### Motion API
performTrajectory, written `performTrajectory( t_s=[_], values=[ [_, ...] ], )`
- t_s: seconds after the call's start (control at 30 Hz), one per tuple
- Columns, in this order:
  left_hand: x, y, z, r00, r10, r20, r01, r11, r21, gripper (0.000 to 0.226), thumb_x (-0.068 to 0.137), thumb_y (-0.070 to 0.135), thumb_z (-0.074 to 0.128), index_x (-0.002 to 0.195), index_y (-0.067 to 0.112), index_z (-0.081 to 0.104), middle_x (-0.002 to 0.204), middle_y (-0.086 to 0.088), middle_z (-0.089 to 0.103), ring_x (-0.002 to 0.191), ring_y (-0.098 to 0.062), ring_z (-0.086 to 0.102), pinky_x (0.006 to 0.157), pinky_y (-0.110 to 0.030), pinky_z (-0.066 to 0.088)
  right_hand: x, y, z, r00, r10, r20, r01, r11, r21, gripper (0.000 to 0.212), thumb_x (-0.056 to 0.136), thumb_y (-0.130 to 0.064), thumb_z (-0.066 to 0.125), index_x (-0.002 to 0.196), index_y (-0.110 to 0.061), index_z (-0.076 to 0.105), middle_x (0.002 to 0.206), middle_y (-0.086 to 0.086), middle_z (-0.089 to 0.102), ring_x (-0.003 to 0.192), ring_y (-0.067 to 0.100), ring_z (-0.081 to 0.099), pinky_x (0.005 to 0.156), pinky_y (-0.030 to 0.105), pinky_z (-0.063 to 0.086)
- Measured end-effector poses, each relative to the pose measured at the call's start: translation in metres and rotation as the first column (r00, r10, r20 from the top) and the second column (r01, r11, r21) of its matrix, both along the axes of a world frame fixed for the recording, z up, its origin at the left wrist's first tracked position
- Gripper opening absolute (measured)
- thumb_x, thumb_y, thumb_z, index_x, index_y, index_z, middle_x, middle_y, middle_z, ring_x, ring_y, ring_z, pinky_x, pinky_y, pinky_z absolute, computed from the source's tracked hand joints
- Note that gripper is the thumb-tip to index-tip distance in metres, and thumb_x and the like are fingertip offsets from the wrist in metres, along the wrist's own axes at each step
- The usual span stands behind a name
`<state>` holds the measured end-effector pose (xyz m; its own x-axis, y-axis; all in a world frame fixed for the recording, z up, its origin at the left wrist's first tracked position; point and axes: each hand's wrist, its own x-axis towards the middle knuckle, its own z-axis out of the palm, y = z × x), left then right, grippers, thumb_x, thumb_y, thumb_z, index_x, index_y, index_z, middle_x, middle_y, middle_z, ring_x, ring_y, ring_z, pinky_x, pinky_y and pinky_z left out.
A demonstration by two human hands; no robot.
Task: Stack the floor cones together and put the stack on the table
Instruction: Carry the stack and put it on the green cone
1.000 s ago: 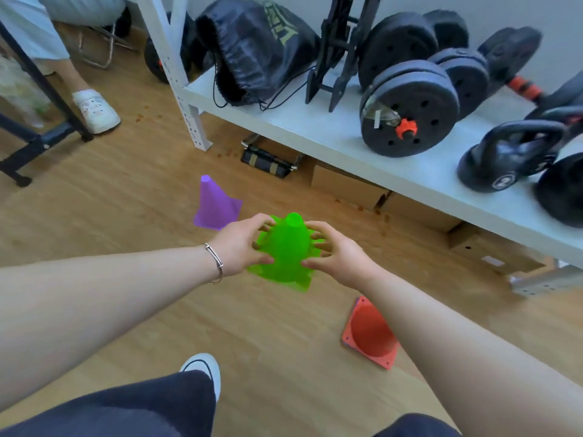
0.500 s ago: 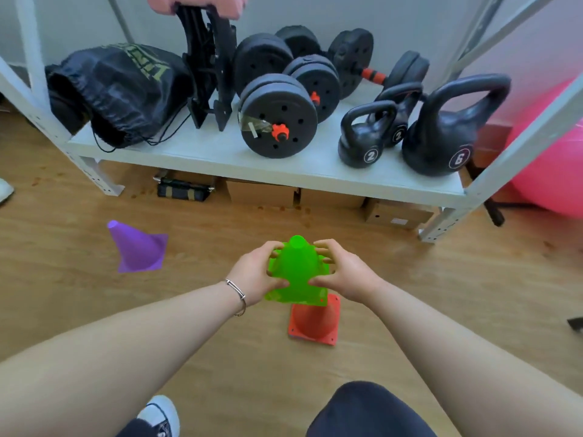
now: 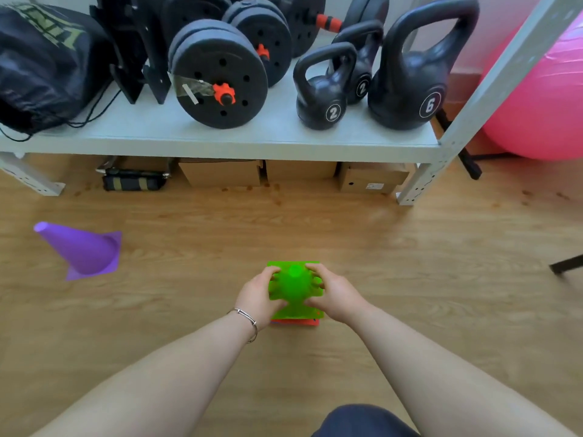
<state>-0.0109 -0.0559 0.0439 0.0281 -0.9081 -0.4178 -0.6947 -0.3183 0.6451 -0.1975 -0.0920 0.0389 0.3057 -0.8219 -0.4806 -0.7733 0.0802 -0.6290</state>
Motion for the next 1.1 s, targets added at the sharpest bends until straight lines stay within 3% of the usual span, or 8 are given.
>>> performTrajectory(
  t_s=[0.17,0.37,0.87,1.1],
  values=[
    [-0.010,-0.005,-0.019,0.999,-0.024,0.029,0.023,0.999,0.038,0.069,0.072,0.016,0.078,0.133,0.025,0.047,0.130,0.000,0.061,0.110,-0.019,0.063,0.095,-0.028,0.048,-0.007,0.007,-0.026,0.999,-0.052,-0.014,0.053,0.998,0.021,0.082,0.078,-0.021,0.079,0.148,-0.029,0.038,0.141,0.004,0.057,0.122,0.023,0.057,0.097,0.025,0.043],
    [-0.010,-0.007,-0.032,0.998,-0.047,0.050,0.043,0.995,0.085,0.071,0.071,0.015,0.079,0.133,0.026,0.046,0.130,0.001,0.062,0.107,-0.022,0.065,0.094,-0.031,0.050,-0.008,0.010,-0.038,0.997,-0.066,-0.033,0.068,0.997,0.040,0.078,0.080,-0.027,0.078,0.148,-0.030,0.040,0.140,0.005,0.059,0.127,0.024,0.055,0.102,0.029,0.044],
    [-0.015,-0.005,-0.049,0.997,-0.007,0.080,-0.005,0.989,0.151,0.070,0.067,0.020,0.082,0.127,0.025,0.047,0.126,-0.001,0.063,0.098,-0.027,0.067,0.089,-0.033,0.052,-0.010,0.007,-0.049,0.989,0.104,-0.107,-0.091,0.989,0.119,0.089,0.084,-0.022,0.076,0.155,-0.026,0.022,0.148,0.013,0.048,0.133,0.028,0.048,0.107,0.030,0.038],
    [-0.013,-0.007,-0.047,0.969,-0.143,0.201,0.118,0.984,0.132,0.070,0.075,0.017,0.074,0.136,0.023,0.041,0.131,-0.005,0.058,0.112,-0.027,0.059,0.091,-0.031,0.047,-0.012,-0.003,-0.037,0.959,0.175,-0.225,-0.183,0.983,-0.016,0.071,0.091,-0.022,0.066,0.152,-0.022,0.030,0.144,0.015,0.048,0.130,0.033,0.049,0.105,0.034,0.038]
  ],
)
